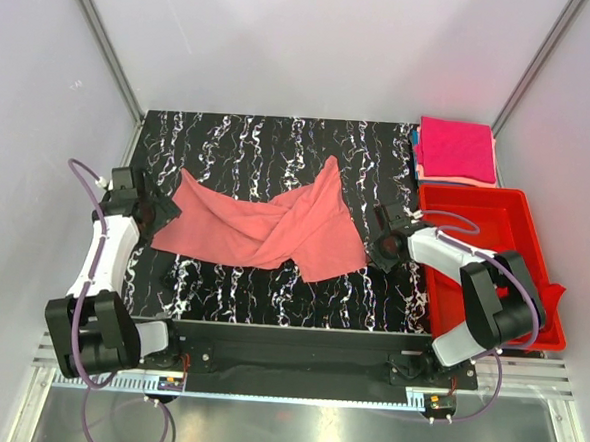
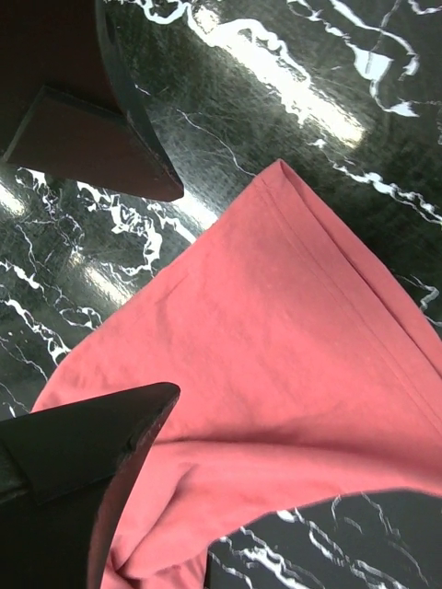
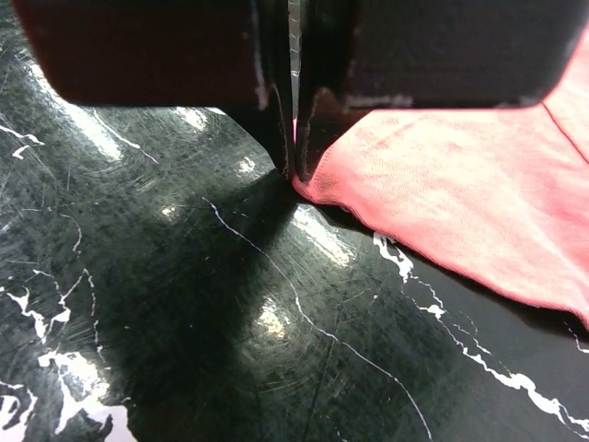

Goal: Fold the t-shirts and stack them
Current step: Flatten the tshirt out

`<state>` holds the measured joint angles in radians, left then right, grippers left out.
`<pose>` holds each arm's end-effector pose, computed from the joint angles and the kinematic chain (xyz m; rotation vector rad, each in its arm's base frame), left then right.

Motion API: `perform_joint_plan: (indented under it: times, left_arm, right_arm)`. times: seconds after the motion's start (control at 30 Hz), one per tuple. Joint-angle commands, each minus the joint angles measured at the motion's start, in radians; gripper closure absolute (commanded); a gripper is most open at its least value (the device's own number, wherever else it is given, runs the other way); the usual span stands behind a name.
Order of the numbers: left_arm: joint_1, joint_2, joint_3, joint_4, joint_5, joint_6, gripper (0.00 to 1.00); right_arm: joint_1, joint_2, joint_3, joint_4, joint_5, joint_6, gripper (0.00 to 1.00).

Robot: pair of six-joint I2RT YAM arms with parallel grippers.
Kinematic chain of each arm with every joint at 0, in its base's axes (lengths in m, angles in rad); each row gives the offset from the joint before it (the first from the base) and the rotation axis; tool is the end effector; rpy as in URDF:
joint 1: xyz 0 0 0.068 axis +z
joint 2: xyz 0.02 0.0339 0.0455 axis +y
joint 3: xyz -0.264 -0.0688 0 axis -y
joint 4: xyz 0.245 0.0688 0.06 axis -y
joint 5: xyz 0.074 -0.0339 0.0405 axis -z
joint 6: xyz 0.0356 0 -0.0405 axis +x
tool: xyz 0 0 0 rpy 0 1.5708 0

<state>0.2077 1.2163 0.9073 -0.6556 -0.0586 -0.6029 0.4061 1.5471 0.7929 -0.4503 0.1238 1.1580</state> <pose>0.2368 0.0520 0.2537 -1.0208 2.3203 -0.0828 0.2521 0.1036 0.1513 1.0525 2.5793 0.2411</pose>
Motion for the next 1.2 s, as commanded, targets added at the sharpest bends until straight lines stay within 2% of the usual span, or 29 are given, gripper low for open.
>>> perform_joint_plan:
  times: [0.0,0.23,0.37,0.53,0.6,0.7,0.73,0.77,1.03,1.17]
  left_arm:
    - [0.028,-0.020,-0.031,0.059,0.011,-0.012,0.17]
    - [0.088,0.009,-0.139,0.168,0.111,-0.040,0.19]
    - [0.093,0.002,-0.165,0.186,0.060,-0.060,0.19]
    - [0.101,-0.037,-0.220,0.210,-0.067,-0.110,0.22]
    - [0.139,-0.023,-0.226,0.243,-0.025,-0.116,0.22]
    - [0.188,0.037,-0.191,0.263,0.002,-0.139,0.26]
    - [0.199,0.055,-0.161,0.255,0.011,-0.147,0.34]
    - [0.205,0.081,-0.150,0.251,0.020,-0.155,0.38]
    - [0.208,0.133,-0.215,0.375,0.016,-0.215,0.39]
    - [0.208,0.199,-0.205,0.395,0.006,-0.210,0.48]
  right_arm:
    - [0.010,-0.010,-0.014,-0.025,0.050,-0.001,1.00]
    - [0.013,-0.148,0.003,-0.028,0.031,-0.101,1.00]
    - [0.013,-0.215,0.000,-0.039,0.031,-0.115,1.00]
    - [0.013,-0.265,-0.001,-0.015,-0.021,-0.133,1.00]
    - [0.014,-0.281,-0.003,0.005,-0.033,-0.135,1.00]
    - [0.013,-0.289,0.000,0.022,-0.056,-0.152,1.00]
    - [0.013,-0.291,0.003,0.024,-0.062,-0.161,1.00]
    - [0.014,-0.291,0.003,0.025,-0.064,-0.165,1.00]
    - [0.013,-0.263,-0.012,0.081,-0.075,-0.201,1.00]
    - [0.013,-0.225,-0.014,0.099,-0.087,-0.216,1.00]
